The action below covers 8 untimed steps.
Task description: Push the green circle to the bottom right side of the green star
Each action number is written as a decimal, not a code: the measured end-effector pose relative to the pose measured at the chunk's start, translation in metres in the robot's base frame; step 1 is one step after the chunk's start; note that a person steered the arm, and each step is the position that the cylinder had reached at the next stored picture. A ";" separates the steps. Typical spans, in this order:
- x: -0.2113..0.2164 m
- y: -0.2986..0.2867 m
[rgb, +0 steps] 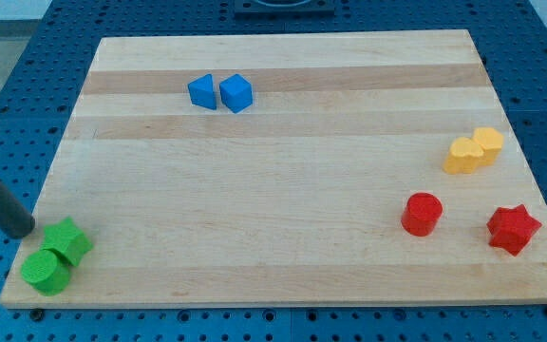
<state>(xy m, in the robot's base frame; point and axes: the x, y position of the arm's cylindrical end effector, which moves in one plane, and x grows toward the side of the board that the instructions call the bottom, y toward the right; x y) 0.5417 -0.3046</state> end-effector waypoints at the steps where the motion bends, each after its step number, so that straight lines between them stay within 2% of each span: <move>1: 0.026 0.001; 2: 0.074 0.001; 4: 0.076 0.004; 8: 0.072 0.076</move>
<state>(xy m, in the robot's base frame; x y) 0.6133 -0.2282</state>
